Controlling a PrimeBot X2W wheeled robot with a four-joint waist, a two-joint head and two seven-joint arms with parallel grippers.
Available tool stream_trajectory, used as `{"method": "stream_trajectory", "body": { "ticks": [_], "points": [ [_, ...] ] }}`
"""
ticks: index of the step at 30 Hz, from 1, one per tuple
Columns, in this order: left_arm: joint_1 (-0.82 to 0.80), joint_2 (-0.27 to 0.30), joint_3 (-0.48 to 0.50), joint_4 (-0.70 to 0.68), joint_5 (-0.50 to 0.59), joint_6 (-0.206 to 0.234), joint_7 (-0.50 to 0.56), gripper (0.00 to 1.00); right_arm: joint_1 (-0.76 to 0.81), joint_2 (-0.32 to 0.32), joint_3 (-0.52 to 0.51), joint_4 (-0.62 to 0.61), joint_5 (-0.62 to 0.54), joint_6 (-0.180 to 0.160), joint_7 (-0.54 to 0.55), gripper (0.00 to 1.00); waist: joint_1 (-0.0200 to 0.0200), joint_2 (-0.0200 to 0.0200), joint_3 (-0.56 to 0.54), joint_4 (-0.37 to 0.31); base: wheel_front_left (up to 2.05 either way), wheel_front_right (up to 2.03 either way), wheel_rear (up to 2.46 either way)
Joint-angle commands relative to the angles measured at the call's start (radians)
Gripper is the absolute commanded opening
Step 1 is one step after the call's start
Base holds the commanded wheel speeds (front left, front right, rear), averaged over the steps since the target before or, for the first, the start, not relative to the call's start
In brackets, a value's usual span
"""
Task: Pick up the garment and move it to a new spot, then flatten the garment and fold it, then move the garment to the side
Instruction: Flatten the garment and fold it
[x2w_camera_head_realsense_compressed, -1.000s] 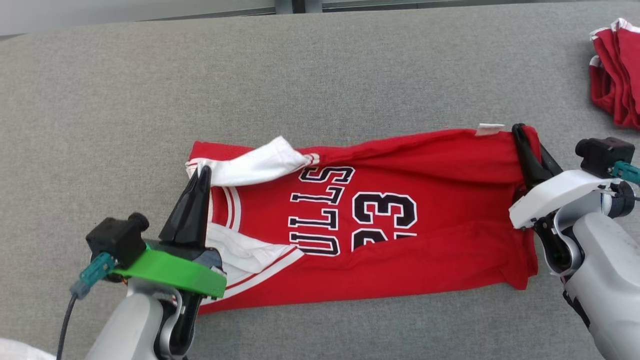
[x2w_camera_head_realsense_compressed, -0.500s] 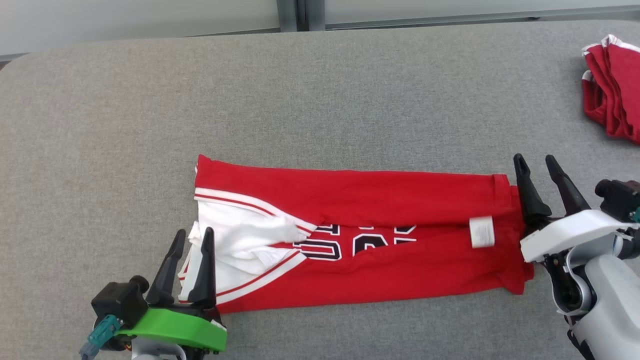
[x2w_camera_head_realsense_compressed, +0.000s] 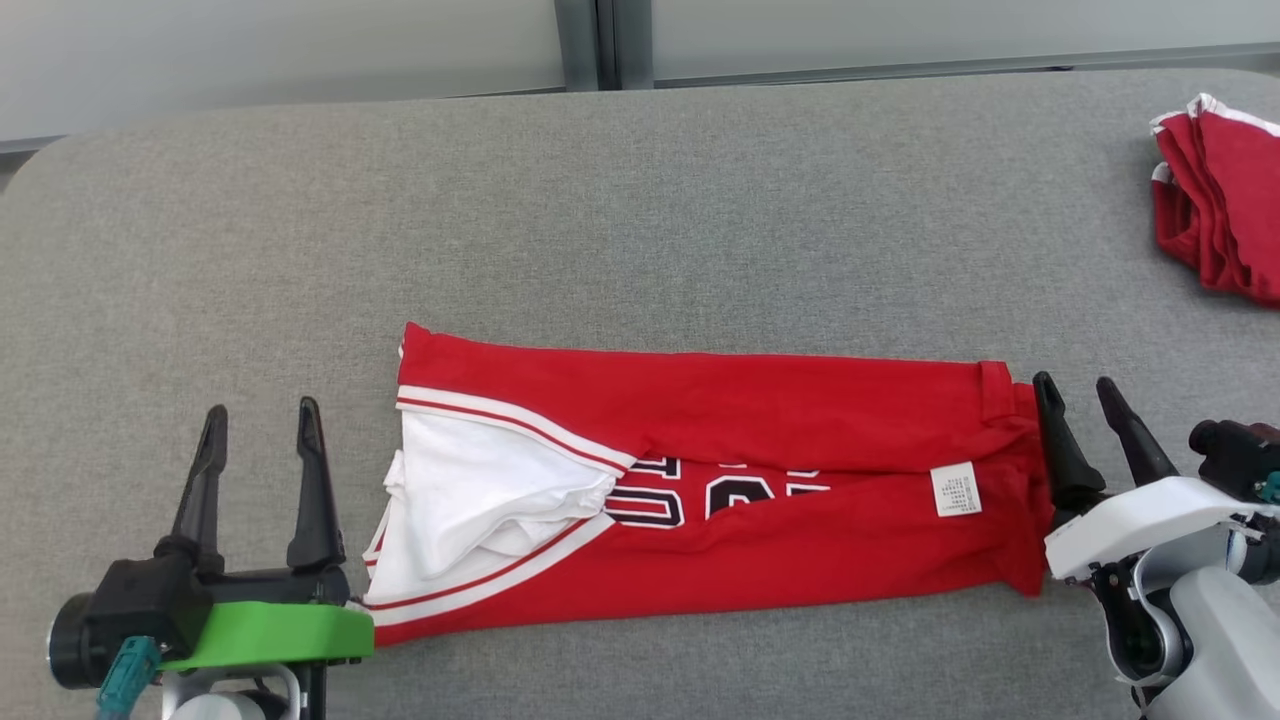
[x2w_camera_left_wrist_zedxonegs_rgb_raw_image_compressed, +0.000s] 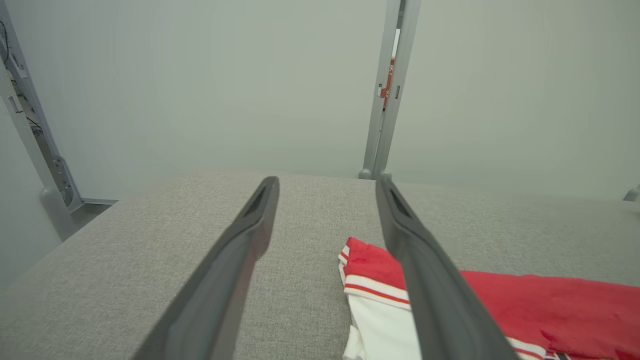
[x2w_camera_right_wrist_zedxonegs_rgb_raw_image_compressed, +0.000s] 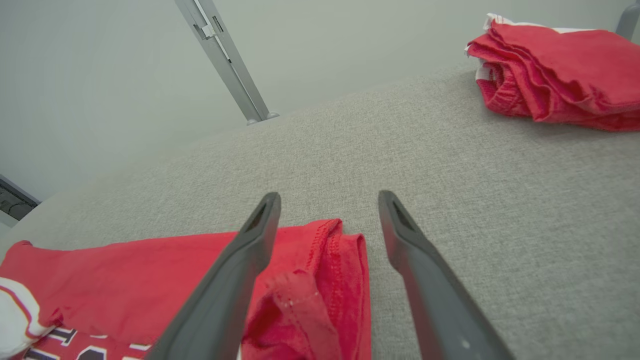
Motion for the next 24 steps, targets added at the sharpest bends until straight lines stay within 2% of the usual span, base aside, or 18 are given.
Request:
{"method": "stream_trajectory", "body": {
  "ticks": [1,9,17,18,19,20,21,24],
  "points": [
    [0.011,-0.005,0.019,-0.003,0.025,0.000,0.000,1.00,0.015,0.005,0.003,0.017,0.004,-0.002,-0.002,1.00,0.0001,0.0000,-0.003,0.002,0.00,0.00,0.00],
    [0.015,-0.022,0.109,0.021,0.094,-0.018,0.000,1.00,-0.011,0.035,0.023,0.127,0.010,-0.002,-0.002,1.00,0.0001,0.0000,-0.007,0.005,0.00,0.00,0.00],
    [0.017,-0.025,0.107,0.063,0.127,-0.029,0.000,1.00,-0.033,0.060,0.067,0.238,0.034,-0.002,-0.002,1.00,0.0001,0.0000,-0.012,0.020,0.00,0.00,0.00],
    [0.017,-0.026,0.105,0.066,0.125,-0.028,0.000,1.00,-0.035,0.062,0.073,0.247,0.040,-0.002,-0.002,0.86,0.0001,0.0000,-0.013,0.022,0.00,0.00,0.00],
    [0.017,-0.026,0.104,0.069,0.124,-0.027,0.000,1.00,-0.037,0.064,0.080,0.258,0.049,-0.002,-0.002,0.50,0.0001,0.0000,-0.014,0.023,0.00,0.00,0.00],
    [0.016,-0.026,0.103,0.071,0.123,-0.026,0.000,1.00,-0.039,0.064,0.085,0.264,0.053,-0.002,-0.002,0.07,0.0001,0.0000,-0.014,0.023,0.00,0.00,0.00],
    [0.017,-0.026,0.102,0.073,0.123,-0.024,0.000,1.00,-0.040,0.065,0.091,0.268,0.062,-0.002,-0.002,0.00,0.0001,0.0000,-0.016,0.024,0.00,0.00,0.00],
    [0.019,-0.026,0.100,0.075,0.125,-0.021,0.000,1.00,-0.042,0.065,0.104,0.275,0.081,-0.002,-0.001,0.00,0.0001,0.0000,-0.019,0.023,0.00,0.00,0.00]
  ]
}}
